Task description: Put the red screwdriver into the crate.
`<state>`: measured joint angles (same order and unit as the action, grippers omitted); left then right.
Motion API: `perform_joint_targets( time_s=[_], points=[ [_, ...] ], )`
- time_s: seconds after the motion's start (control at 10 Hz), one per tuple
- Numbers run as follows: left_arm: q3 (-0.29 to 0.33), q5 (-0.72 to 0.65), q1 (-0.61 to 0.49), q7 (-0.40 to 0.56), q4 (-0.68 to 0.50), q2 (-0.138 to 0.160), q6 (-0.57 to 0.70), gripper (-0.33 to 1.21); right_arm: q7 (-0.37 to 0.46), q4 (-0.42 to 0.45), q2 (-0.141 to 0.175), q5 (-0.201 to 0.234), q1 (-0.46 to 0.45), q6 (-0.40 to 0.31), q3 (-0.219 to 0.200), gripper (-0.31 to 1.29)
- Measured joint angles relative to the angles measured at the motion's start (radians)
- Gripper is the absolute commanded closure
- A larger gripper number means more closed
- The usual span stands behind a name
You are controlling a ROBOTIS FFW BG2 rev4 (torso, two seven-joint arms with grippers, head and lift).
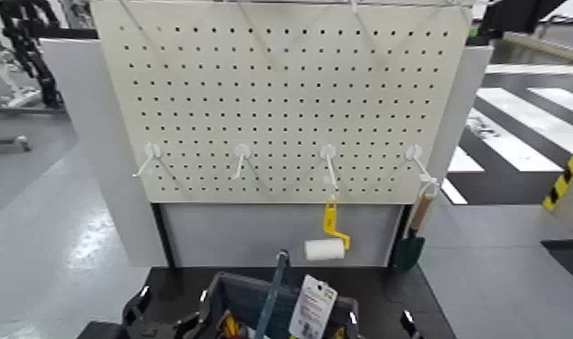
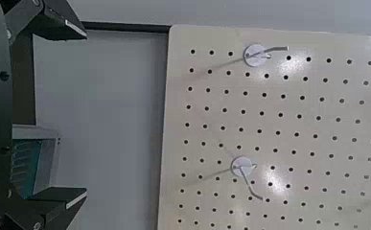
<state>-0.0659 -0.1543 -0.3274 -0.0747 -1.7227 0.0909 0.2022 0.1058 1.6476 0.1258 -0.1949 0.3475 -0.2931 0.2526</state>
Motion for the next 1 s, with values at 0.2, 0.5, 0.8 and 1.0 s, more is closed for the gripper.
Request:
perform_joint_targets(
  time_s=[0.2,0.5,0.8,1.0],
  points=[
    [-0.005,0.005,-0.006,0.001,0.000,0.002,0.003,0.13,0.000,0.001,0.000,0.003,0.001,0.002,0.000,0.16],
    [-0.008,0.006,-0.010,0.001,-0.003,0.005,0.001,0.10,0.001,0.001,0.000,0.002,0.002,0.006,-0.002,0.16],
    [-0.012,0.004,-0.008,0.000,-0.005,0.009,-0.007,0.10,0.003,0.003,-0.002,0.003,0.002,0.012,-0.005,0.16],
    [-0.014,0.003,-0.006,-0.002,-0.005,0.011,-0.011,0.10,0.003,0.006,-0.001,0.007,0.000,0.024,-0.008,0.16]
  ],
)
